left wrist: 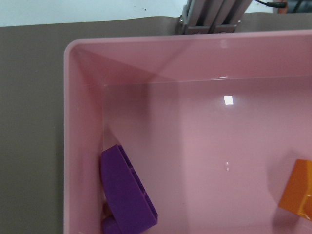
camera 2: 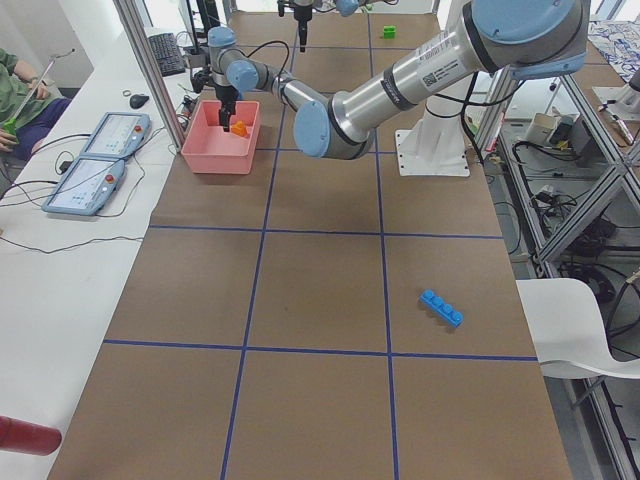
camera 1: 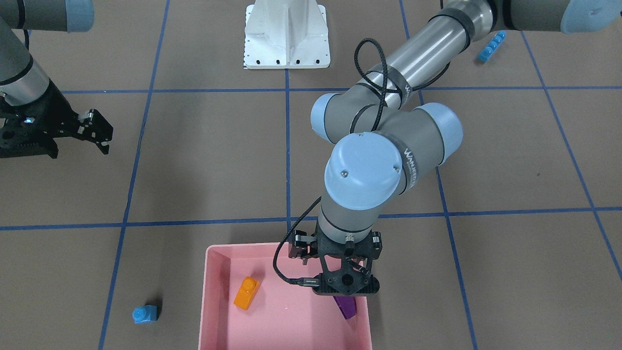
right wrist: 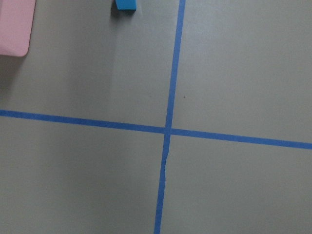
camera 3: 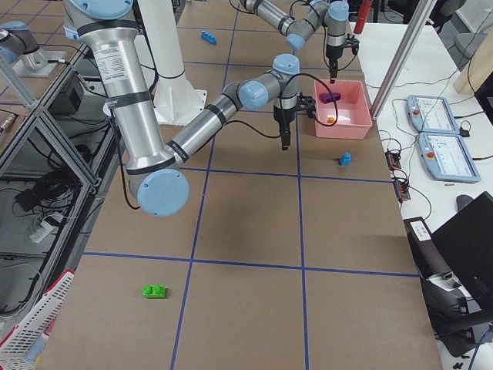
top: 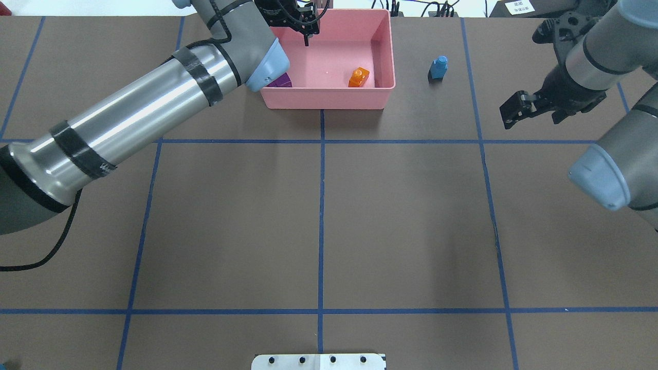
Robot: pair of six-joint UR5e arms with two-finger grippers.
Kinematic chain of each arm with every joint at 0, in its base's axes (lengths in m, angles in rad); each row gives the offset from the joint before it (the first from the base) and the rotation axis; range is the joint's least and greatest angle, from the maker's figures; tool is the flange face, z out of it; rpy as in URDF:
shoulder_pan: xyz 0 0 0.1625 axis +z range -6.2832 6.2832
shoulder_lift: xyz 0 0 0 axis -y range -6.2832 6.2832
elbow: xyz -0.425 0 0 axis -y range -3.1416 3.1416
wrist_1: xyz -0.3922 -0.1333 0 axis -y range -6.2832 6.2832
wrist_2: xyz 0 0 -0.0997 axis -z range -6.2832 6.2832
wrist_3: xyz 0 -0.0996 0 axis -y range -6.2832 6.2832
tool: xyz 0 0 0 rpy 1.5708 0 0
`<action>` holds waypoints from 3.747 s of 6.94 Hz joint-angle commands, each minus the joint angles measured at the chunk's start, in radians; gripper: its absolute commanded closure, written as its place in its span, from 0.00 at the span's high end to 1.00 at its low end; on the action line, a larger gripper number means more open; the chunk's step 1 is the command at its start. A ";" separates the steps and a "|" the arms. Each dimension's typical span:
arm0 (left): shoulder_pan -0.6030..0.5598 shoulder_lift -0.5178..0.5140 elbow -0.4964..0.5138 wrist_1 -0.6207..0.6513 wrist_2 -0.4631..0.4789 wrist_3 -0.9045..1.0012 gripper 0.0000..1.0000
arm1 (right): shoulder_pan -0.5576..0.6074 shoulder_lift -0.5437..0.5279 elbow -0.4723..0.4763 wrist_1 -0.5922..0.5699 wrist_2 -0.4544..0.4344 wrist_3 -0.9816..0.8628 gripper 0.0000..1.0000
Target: Put all blocks into box
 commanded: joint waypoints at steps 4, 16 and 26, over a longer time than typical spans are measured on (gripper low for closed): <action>-0.171 0.760 -0.760 0.108 -0.151 0.486 1.00 | 0.037 0.300 -0.633 0.396 -0.001 0.005 1.00; -0.281 1.017 -0.927 0.103 -0.268 0.667 1.00 | -0.056 0.564 -1.265 0.865 -0.160 0.103 0.07; -0.279 1.015 -0.930 0.102 -0.269 0.622 1.00 | -0.076 0.825 -1.123 0.661 -0.161 0.578 0.00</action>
